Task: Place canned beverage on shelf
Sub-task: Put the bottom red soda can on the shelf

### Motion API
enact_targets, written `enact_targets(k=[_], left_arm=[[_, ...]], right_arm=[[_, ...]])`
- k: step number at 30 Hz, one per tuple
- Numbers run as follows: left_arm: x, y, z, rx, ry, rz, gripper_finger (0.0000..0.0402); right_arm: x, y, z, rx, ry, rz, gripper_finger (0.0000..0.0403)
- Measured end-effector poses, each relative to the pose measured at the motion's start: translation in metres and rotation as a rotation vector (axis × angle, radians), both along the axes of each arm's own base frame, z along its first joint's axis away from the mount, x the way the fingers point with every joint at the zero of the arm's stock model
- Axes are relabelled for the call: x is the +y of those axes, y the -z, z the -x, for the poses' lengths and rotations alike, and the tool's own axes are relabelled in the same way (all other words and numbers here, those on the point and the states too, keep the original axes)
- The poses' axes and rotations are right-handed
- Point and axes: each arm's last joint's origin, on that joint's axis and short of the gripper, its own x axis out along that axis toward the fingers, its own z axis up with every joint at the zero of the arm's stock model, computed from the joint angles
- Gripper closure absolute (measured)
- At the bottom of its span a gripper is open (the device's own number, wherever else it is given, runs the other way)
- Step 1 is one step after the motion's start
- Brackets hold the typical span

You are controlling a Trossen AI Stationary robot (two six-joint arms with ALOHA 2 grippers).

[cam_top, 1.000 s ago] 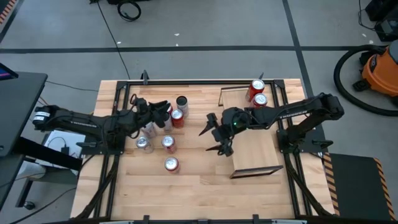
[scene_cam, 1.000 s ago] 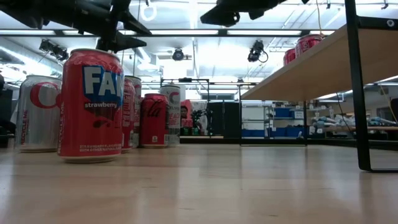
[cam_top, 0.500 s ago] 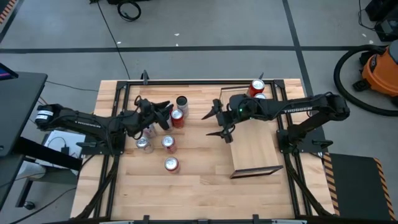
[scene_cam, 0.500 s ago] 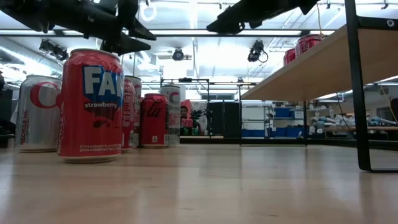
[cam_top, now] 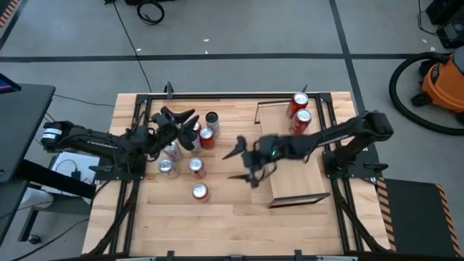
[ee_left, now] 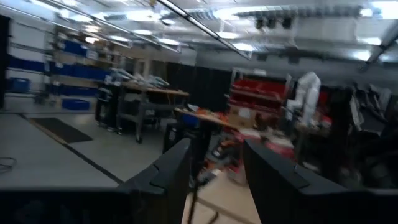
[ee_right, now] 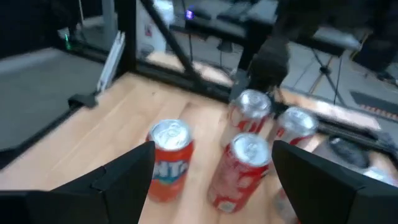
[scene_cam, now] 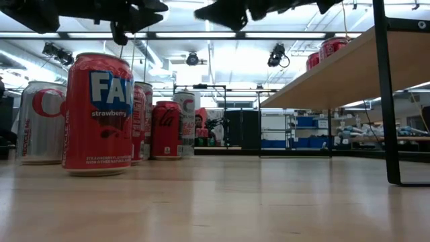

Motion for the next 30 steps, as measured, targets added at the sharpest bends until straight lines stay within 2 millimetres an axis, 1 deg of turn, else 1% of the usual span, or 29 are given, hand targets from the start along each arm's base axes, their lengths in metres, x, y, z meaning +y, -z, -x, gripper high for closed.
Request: enact_targets(k=[4, 7, 10, 14, 19, 26, 30], left_arm=[[-0.005, 0.0, 0.002, 0.021, 0.04, -0.012, 0.0246], [-0.011, -0.005, 0.007, 0.014, 0.106, -0.024, 0.0246], [-0.017, -0.004, 0.011, 0.035, 0.161, 0.0, 0.0246], [-0.023, -0.003, 0.015, 0.046, 0.211, 0.037, 0.0246], [-0.033, 0.0, 0.016, 0.073, 0.269, 0.051, 0.0246], [-0.048, 0.005, 0.018, 0.11, 0.333, 0.079, 0.0246], [-0.056, 0.006, 0.021, 0.127, 0.335, 0.077, 0.0246]], right_arm=[[0.019, 0.015, -0.019, 0.034, 0.065, -0.023, 0.007], [0.029, 0.027, -0.033, 0.07, 0.067, -0.059, 0.007], [0.038, 0.037, -0.045, 0.096, 0.063, -0.079, 0.007], [0.048, 0.044, -0.06, 0.096, 0.053, -0.081, 0.0066], [0.058, 0.049, -0.073, 0.095, 0.048, -0.074, 0.005], [0.068, 0.055, -0.092, 0.106, 0.075, -0.055, 0.0016], [0.071, 0.059, -0.104, 0.108, 0.074, -0.04, 0.0008]])
